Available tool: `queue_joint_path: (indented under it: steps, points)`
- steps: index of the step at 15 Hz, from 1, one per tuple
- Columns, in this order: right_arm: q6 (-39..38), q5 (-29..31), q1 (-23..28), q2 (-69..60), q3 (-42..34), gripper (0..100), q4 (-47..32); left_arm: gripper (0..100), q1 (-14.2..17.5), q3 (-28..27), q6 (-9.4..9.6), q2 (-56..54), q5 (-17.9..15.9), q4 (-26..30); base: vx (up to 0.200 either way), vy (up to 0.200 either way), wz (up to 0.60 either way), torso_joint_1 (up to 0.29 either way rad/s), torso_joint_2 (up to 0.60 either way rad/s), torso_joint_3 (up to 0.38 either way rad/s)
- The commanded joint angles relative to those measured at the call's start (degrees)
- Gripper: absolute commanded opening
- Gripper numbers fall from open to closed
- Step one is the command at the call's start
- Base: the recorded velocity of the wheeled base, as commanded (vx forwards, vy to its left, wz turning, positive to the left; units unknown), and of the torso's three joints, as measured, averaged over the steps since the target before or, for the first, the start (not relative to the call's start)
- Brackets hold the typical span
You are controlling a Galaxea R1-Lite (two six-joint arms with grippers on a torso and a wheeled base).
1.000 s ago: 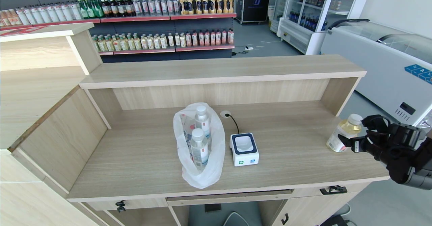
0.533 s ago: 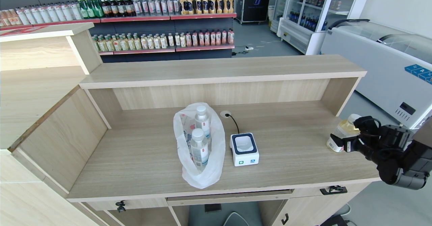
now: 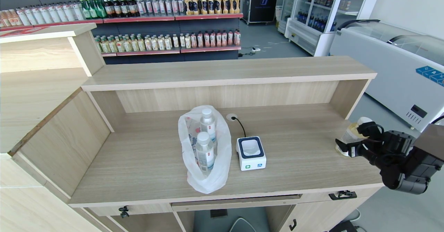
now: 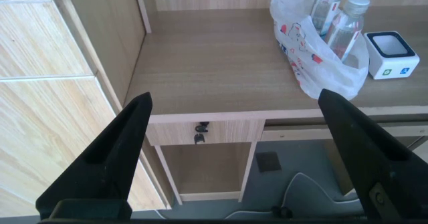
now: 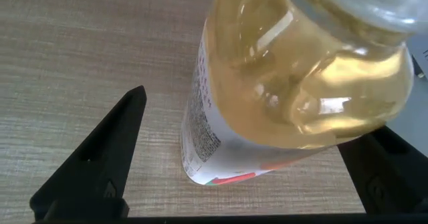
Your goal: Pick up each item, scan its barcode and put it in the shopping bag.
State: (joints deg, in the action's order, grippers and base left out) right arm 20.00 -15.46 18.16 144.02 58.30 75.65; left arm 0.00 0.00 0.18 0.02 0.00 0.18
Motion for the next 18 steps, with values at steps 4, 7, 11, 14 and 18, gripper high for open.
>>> queue_joint_path:
  steps: [4, 7, 11, 14, 18]
  points:
    - [-0.41, -0.10, -0.23, 3.29, 5.34, 100, -0.33, 100, 0.00, 0.00, -0.01, -0.02, 0.00, -0.01, 0.000, 0.000, 0.00, 0.000, 0.00, 0.000]
    - [-0.41, -2.30, -0.32, 4.25, 6.57, 100, -0.42, 100, 0.00, 0.00, -0.01, -0.02, 0.00, -0.01, 0.000, 0.000, 0.00, 0.000, 0.00, 0.000]
    - [-0.32, -2.56, -0.41, 4.95, 7.71, 100, -1.21, 100, 0.00, 0.00, -0.01, -0.02, 0.00, -0.01, 0.000, 0.000, 0.00, 0.000, 0.00, 0.000]
    - [-0.32, -2.56, -0.85, 5.22, 10.61, 100, -3.15, 100, 0.00, 0.00, -0.01, -0.02, 0.00, -0.01, 0.000, 0.000, 0.00, 0.000, 0.00, 0.000]
    - [-0.32, -2.56, -1.99, 5.22, 13.25, 0, -4.81, 100, 0.00, 0.00, -0.01, -0.02, 0.00, -0.01, 0.000, 0.000, 0.00, 0.000, 0.00, 0.000]
